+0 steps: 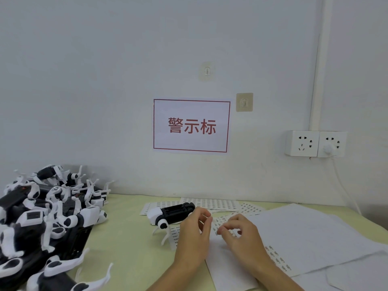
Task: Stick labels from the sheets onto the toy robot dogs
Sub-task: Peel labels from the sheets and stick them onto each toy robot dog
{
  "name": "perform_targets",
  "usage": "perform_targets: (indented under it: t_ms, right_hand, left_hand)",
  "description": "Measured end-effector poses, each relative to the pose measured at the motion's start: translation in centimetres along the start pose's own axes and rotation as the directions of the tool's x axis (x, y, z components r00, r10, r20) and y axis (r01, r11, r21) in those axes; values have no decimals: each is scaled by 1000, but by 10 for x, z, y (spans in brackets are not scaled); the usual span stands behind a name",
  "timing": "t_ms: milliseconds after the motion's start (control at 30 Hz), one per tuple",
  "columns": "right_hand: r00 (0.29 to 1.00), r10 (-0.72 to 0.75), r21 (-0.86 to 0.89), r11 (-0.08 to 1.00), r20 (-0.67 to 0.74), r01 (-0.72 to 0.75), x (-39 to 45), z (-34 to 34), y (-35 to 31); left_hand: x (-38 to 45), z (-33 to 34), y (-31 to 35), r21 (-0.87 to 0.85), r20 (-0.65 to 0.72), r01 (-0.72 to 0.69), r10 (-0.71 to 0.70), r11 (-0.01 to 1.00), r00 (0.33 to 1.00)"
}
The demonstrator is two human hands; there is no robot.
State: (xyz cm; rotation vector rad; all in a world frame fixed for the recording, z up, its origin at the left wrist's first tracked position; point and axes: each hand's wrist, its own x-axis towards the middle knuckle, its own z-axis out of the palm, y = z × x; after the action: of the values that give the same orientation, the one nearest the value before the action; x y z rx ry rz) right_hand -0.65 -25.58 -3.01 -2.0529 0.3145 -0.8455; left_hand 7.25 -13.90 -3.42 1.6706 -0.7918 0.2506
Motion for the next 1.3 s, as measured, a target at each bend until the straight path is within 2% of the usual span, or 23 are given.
perform_targets:
  t_ms: [100,300,467,600,667,767,900,1067,1300]
  right_hand:
    - [999,26,63,998,25,-28,0,-3,-2]
    - [997,50,163,985,50,-58,0,-8,-4]
    - [998,64,233,970,29,-69,1,-8,1]
    - [994,89,313,944,57,-103,3,-8,4]
    - [993,86,323,940,84,-109,3,-9,4]
    - [990,66,310,945,121,-101,3,-9,3]
    - [990,16,227,973,137,-47,1,-9,2]
    - [984,-14,167,986,178,-16,0,-8,0]
    - [982,-35,101,995,187,17,0,-5,3]
  left_hand:
    - [0,1,-2,73,11,-54,53,996,999]
    - [-2,5,-6,218,136,-154,126,964,983]
    - [-3,4,-6,187,149,-84,56,979,987]
    - [-3,3,-6,168,199,-49,15,984,980]
    - [-2,3,-3,105,201,17,-38,994,979]
    - [0,0,0,-69,204,132,-115,989,972]
    - [2,-6,2,-176,194,196,-161,965,968]
    - [3,-8,3,-217,195,246,-205,945,959]
    - [2,-8,3,-197,162,237,-207,951,965]
